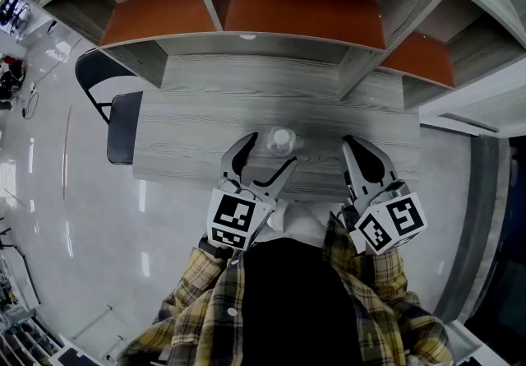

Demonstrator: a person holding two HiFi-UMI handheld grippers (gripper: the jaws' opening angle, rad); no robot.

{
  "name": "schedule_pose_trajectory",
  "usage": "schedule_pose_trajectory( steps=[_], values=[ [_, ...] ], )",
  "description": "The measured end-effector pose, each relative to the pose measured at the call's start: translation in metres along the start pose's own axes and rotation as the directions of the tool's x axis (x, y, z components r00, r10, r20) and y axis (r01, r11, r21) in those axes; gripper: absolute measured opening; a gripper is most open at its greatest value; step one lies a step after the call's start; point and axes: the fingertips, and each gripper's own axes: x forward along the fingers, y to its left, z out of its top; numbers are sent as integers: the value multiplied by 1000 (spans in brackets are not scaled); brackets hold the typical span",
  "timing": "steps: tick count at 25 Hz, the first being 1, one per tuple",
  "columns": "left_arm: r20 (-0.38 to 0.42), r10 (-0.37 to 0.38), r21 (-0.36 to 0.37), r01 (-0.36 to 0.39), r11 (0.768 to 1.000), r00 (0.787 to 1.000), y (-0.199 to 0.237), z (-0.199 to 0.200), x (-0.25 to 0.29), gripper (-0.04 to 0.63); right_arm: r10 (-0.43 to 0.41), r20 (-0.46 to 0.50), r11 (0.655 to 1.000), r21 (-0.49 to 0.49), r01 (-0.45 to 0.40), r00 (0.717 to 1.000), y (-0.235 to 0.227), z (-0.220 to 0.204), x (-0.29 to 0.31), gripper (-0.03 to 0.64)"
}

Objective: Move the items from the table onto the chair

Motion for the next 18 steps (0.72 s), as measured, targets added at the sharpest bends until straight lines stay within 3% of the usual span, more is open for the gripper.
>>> schedule_pose_trajectory(
  steps=[4,11,18],
  values=[
    [-18,49,17,-49,999,999,2,-33,18,345,7,-36,1000,9,-7,999,-4,-14,-3,18],
    [-102,79,-72,-87,994,992,9,-92,48,345,23,-86,1000,23,-21,996,-6,-37,-13,18],
    [-102,121,-126,-133,983,987,15,-119,76,345,26,-127,999,25,-23,992,-13,-52,-19,18]
  ],
)
